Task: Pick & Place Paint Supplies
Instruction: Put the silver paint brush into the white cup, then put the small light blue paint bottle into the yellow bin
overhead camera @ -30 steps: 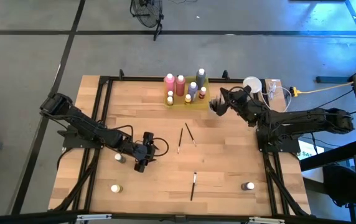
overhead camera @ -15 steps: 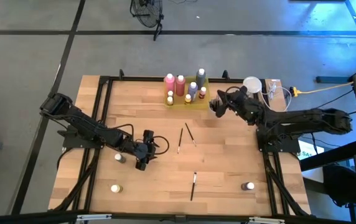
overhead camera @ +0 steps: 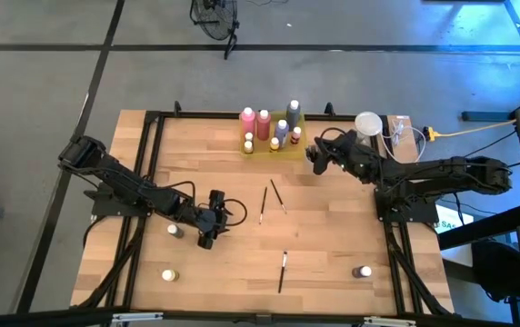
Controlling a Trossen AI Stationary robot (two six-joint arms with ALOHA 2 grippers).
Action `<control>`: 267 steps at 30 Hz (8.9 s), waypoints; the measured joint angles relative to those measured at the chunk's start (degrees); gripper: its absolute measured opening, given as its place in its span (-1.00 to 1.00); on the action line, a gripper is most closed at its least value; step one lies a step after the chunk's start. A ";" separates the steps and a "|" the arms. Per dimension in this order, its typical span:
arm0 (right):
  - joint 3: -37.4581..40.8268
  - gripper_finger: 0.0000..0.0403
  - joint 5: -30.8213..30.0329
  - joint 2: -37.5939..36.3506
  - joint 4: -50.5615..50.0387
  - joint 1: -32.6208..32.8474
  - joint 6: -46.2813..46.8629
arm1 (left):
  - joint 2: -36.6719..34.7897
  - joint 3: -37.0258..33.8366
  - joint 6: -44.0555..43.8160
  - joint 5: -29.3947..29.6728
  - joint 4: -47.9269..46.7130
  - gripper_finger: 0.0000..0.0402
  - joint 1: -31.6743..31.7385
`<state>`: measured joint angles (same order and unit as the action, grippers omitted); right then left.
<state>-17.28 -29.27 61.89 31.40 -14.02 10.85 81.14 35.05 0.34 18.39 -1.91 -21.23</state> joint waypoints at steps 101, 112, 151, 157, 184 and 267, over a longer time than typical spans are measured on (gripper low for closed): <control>-0.07 -0.04 31.82 6.84 21.08 29.51 -4.26 | -3.54 32.74 -54.70 -1.08 -83.11 0.75 2.26; -0.07 -0.04 31.84 6.84 21.58 30.02 -3.65 | -4.38 32.47 -64.06 -8.52 -87.80 0.75 2.93; -0.04 -0.04 30.81 6.84 21.00 31.04 -3.78 | -5.55 23.91 -36.00 -16.54 -83.57 0.75 15.16; -0.04 -0.04 30.92 6.86 20.30 31.04 -3.79 | -8.64 19.65 -37.61 -18.63 -82.10 0.75 15.47; -0.04 -0.04 29.28 6.88 20.67 31.06 -3.83 | -18.95 15.02 -36.77 -14.73 -74.34 0.75 12.28; -0.04 -0.04 29.30 6.89 20.21 31.05 -3.61 | -18.36 1.76 -25.49 -10.00 -66.70 0.73 10.25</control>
<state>-17.32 0.03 68.78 51.62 17.03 7.25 62.78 36.81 -25.15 8.38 -68.61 -10.98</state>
